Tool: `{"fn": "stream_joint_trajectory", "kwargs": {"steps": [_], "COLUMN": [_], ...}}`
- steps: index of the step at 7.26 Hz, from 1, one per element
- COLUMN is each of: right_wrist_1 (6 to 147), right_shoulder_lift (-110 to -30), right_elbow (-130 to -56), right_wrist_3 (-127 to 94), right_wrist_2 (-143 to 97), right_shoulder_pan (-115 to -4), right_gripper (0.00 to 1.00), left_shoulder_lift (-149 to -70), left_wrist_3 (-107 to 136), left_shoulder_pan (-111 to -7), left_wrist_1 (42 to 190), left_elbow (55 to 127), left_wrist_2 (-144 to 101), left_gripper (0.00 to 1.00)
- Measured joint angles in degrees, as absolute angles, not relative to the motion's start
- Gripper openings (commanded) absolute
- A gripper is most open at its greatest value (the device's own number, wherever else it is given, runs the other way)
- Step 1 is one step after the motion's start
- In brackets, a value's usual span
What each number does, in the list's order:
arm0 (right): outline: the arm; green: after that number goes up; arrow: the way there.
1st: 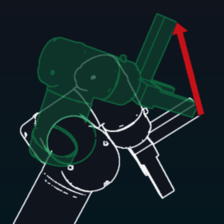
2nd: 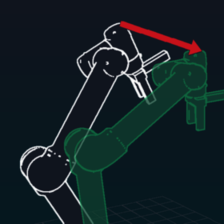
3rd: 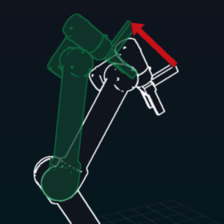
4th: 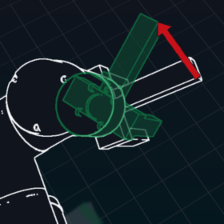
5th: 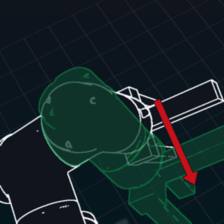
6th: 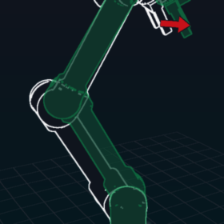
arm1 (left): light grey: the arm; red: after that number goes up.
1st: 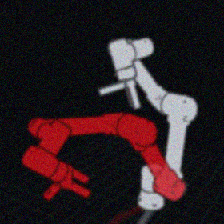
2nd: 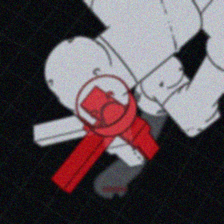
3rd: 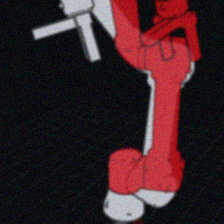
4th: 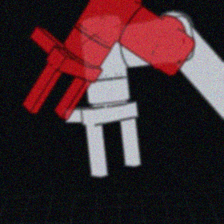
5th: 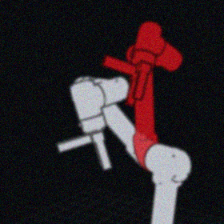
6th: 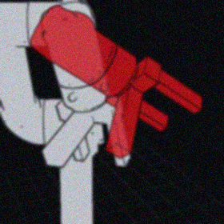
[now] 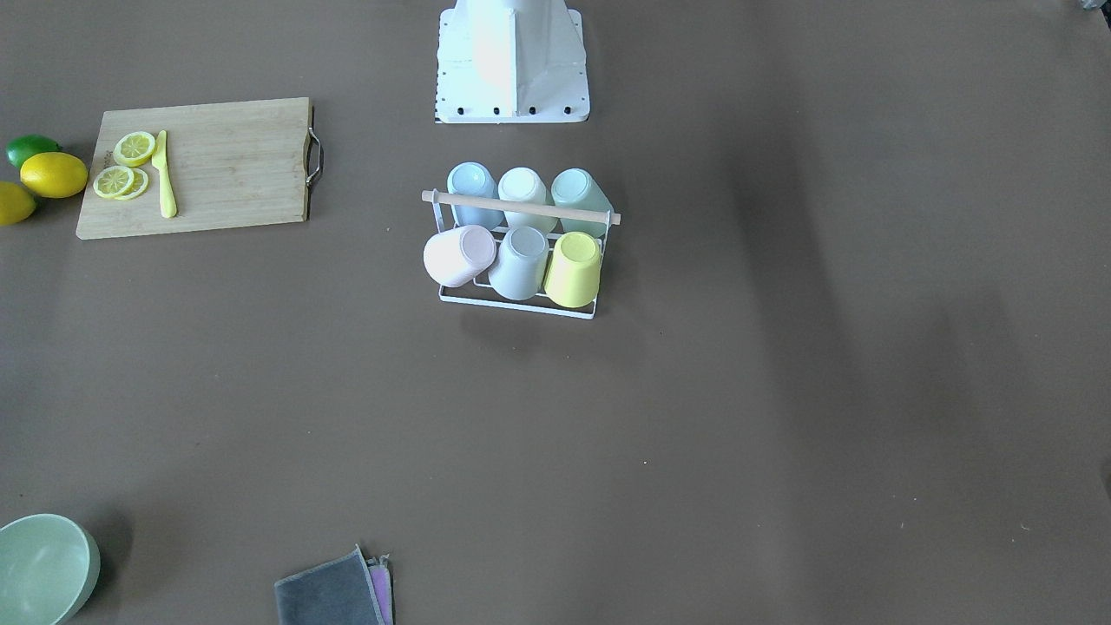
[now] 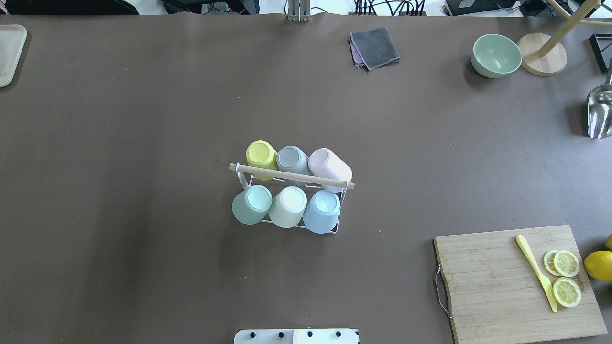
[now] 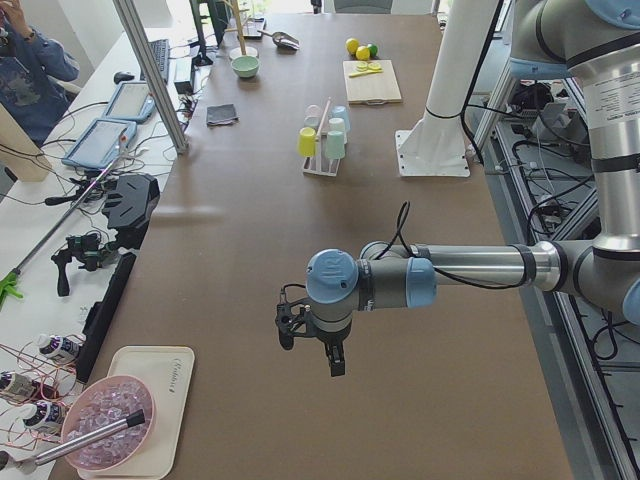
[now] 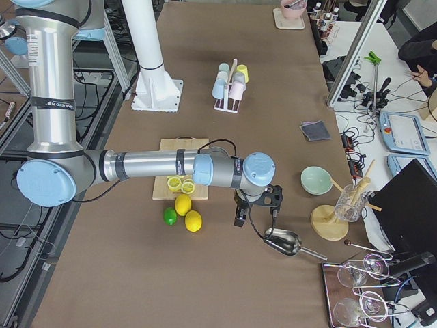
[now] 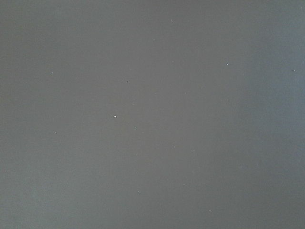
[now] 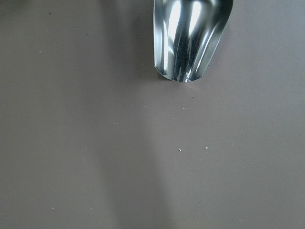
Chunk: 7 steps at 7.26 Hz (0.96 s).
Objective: Place cup on cup holder
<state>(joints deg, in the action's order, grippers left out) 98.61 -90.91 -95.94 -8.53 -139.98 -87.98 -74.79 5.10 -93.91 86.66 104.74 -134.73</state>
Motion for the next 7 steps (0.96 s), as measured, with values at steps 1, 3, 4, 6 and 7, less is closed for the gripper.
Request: {"fn": "stream_joint_trajectory", "kwargs": {"steps": [1, 3, 4, 6, 7], "right_wrist_1": [98.6, 98.6, 98.6, 98.6, 98.6], "right_shoulder_lift": [-90.9, -90.9, -90.8, -90.8, -90.8], "right_elbow": [-96.0, -96.0, -96.0, -95.9, -95.9], "right_wrist_3": [-8.5, -8.5, -8.5, -8.5, -8.5], "right_wrist_2": [-140.0, -140.1, -140.1, -140.1, -140.0], "right_shoulder_pan": [-88.0, -88.0, -88.0, -88.0, -88.0], "right_gripper": [1.0, 1.0, 1.0, 1.0, 1.0], "left_shoulder_lift": [-74.8, -75.1, -75.8, -77.1, -77.4], "left_wrist_3": [5.1, 5.0, 5.0, 4.9, 4.9], "left_shoulder_pan": [-93.9, -93.9, -93.8, -93.8, -93.8], "left_wrist_1": [86.7, 86.8, 86.9, 87.0, 87.0], "left_elbow": [104.7, 104.2, 103.1, 101.7, 101.2], "left_wrist_2": [-134.7, -134.6, -134.6, -134.6, -134.6], "left_gripper": [0.98, 0.98, 0.98, 0.98, 0.98]}}
